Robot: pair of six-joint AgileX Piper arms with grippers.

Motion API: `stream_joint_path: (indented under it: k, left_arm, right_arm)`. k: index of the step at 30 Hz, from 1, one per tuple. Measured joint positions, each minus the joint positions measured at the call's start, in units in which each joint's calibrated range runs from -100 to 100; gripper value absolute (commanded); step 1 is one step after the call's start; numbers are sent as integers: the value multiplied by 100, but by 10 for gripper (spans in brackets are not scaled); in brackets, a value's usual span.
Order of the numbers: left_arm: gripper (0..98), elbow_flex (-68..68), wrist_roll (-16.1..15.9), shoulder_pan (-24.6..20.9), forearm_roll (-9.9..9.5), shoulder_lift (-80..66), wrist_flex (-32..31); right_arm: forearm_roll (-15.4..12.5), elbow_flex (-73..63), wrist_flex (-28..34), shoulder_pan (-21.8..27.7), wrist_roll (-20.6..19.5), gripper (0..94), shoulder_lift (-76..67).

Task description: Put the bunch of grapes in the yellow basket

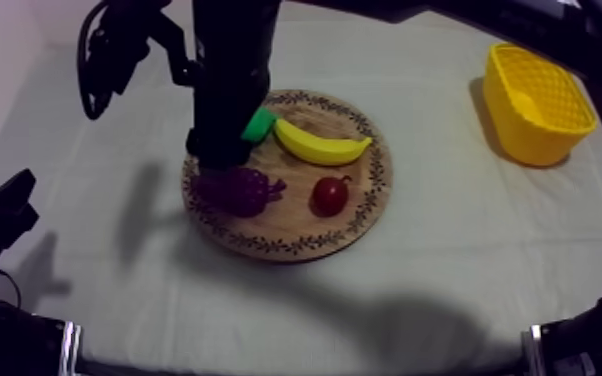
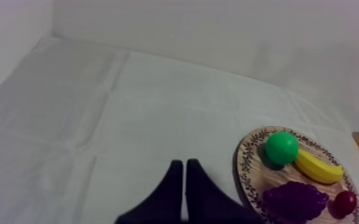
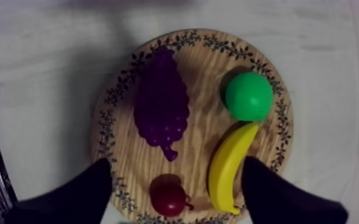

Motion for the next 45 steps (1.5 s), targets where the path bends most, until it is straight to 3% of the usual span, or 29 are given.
stream_joint_path:
  k: [11,20,36,41,45]
  left_arm:
    - [1,0,0,0,0,0,0]
    - [1,0,0,0,0,0,0]
    - [1,0,0,0,0,0,0]
    - [1,0,0,0,0,0,0]
    - [1,0,0,0,0,0,0]
  right_arm:
    - [-185,84,-141,89,233,741,210]
    - [-521,517,-791,186,561,741,497]
    - [-861,489,-1505,297,639,724,1472]
    - [-866,256,-1554,318,613,695,1780]
    - [-865,53,-1575,330,588,581,1986]
